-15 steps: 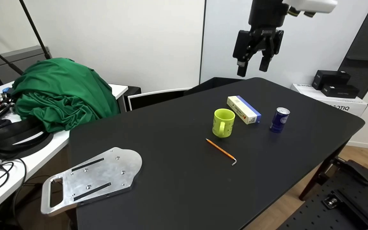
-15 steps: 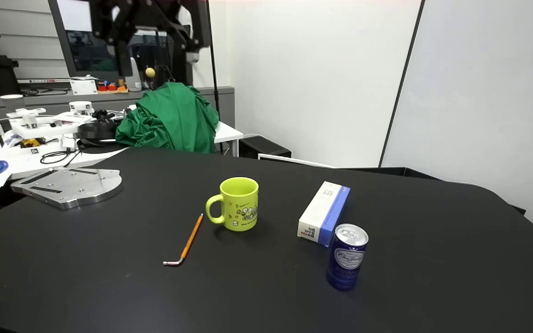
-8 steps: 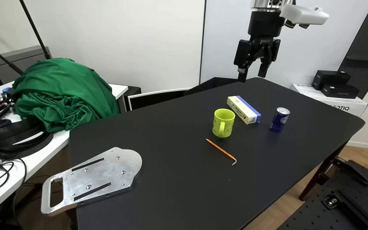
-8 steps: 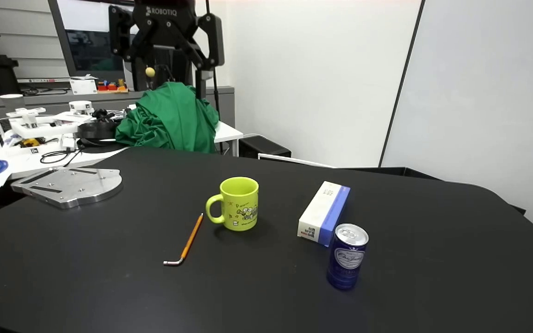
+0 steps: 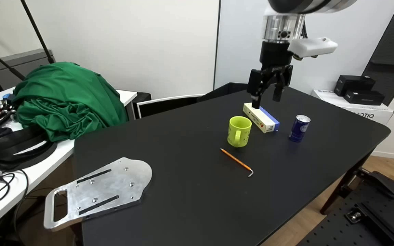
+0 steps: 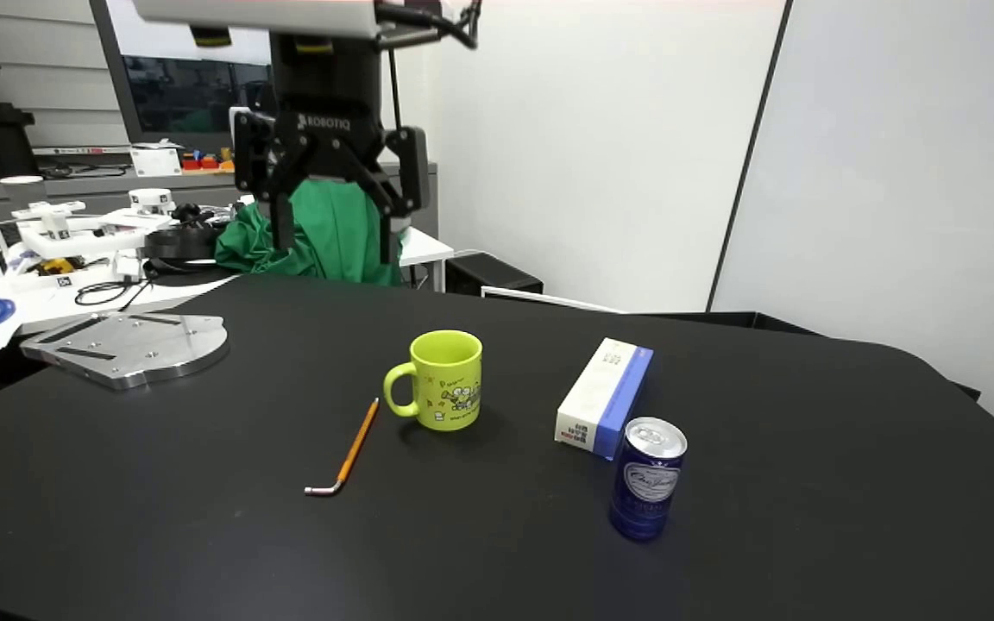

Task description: Place the orange tool in the mug

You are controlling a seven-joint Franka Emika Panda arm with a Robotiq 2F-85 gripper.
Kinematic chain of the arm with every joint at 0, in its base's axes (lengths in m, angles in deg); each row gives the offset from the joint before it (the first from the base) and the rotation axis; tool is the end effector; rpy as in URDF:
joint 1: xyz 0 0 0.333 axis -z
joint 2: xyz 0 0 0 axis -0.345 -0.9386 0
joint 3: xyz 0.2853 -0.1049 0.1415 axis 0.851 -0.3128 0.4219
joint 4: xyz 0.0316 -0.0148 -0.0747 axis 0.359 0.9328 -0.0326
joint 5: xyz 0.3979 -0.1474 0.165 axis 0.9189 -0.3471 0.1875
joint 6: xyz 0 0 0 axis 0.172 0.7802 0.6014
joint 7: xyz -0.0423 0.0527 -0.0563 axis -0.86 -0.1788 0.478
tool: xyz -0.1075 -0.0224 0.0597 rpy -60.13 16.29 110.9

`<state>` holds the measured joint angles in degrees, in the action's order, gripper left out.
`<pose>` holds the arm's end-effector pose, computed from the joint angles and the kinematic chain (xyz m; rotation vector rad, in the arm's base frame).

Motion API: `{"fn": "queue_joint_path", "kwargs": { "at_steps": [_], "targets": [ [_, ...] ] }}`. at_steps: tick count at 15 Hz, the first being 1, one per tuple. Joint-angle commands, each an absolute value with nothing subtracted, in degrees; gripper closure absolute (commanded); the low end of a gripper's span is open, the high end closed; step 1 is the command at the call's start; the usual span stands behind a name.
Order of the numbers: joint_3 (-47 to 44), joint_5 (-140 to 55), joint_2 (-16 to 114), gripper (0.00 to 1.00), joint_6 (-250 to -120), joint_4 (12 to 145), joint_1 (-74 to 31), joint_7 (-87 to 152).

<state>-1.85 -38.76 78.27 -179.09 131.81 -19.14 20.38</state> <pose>0.4658 -0.0386 0.3040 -3.1042 -0.0646 0.1032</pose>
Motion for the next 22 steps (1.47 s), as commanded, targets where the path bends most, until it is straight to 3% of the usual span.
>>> {"fn": "queue_joint_path", "kwargs": {
  "at_steps": [1, 10, 22],
  "targets": [
    [-0.86, -39.91, 71.96, 0.00, -183.44, 131.99, -19.02, 21.88],
    [1.09, -45.80, 59.95, 0.00, -200.14, 131.89, -19.83, 24.52],
    [1.12, -43.65, 50.58, 0.00, -199.23, 130.51, -19.44, 23.78]
  ]
}}
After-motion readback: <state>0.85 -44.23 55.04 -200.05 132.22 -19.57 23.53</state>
